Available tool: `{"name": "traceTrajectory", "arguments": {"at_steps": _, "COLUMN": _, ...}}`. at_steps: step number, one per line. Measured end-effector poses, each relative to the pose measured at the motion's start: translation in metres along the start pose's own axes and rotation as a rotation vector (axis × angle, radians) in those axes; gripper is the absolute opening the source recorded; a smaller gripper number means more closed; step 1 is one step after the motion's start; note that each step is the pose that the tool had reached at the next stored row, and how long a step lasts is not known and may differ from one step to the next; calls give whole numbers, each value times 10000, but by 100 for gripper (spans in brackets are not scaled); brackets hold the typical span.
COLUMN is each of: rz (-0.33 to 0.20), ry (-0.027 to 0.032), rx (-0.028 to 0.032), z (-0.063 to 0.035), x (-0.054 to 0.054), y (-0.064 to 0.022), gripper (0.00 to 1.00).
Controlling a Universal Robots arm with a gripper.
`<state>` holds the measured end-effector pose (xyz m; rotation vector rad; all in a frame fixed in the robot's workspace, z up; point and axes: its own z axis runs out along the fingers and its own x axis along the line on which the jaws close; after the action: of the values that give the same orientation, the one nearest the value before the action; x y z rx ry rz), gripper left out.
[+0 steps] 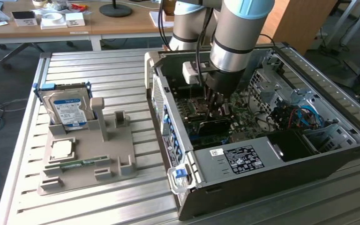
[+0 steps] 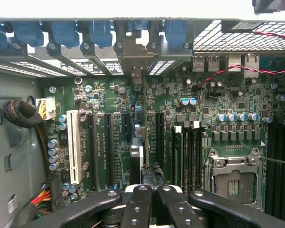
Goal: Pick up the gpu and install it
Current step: 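Press down on the gpu until it lock into place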
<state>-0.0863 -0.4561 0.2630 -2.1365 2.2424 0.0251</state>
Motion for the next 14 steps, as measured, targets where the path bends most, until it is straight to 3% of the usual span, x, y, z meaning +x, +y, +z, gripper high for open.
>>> {"name": "traceTrajectory", "arguments": {"at_steps": 14, "rz": 0, "ry": 3, "rx": -1, "z": 17, "x": 1, "y": 1, "gripper": 11}}
